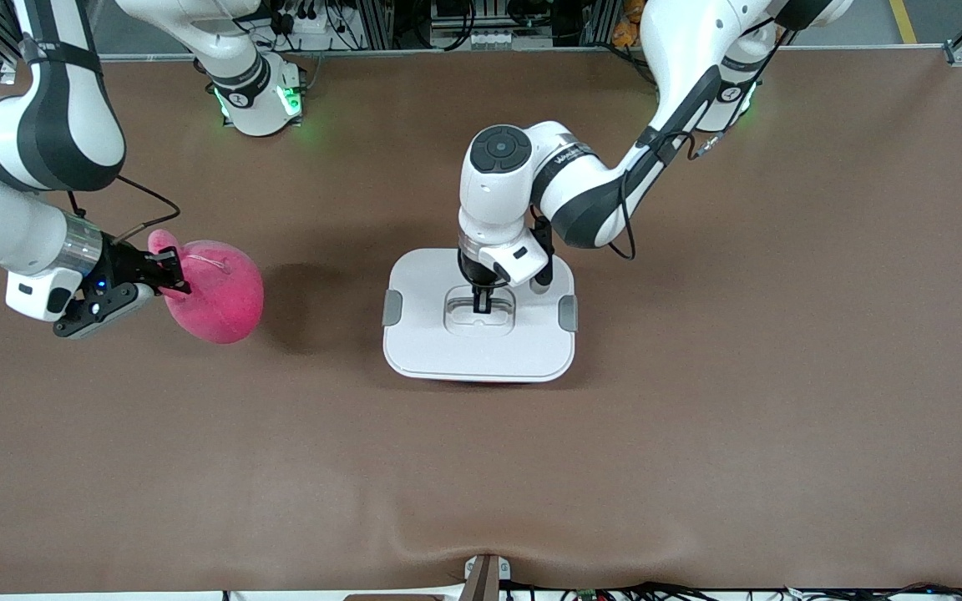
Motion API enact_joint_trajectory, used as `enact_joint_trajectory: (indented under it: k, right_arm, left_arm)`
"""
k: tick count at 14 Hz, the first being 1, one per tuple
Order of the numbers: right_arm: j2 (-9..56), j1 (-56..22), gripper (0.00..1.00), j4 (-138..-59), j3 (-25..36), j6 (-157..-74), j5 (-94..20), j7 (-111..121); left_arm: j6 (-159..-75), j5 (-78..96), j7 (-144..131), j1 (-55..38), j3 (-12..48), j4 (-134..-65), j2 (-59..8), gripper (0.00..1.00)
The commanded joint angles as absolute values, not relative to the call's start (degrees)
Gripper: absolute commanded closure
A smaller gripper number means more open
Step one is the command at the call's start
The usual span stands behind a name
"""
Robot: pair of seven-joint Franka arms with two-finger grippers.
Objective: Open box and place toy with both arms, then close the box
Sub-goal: 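Lift the pink toy with the right gripper while the left gripper holds the lid, then lift the white lid off the box with the left gripper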
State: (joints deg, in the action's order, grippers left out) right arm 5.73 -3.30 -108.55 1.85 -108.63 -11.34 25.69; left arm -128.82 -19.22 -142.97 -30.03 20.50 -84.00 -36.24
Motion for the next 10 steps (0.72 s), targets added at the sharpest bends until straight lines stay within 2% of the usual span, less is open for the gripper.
enact_joint_trajectory:
  k: [1,10]
  right_arm:
    - [4.6,-4.7,1.0,-108.3,2.1,-107.7,-12.5,22.3]
    - [4.7,-6.2,1.0,-107.8,2.3,-105.9,-12.6,17.8]
  left_arm:
    - [-128.5,-21.2,-144.2,-30.5,20.2,-83.1,-36.2,1.0]
    - [-126.3,-21.4,-143.6,-30.4,20.2,-83.0,-34.9,1.0]
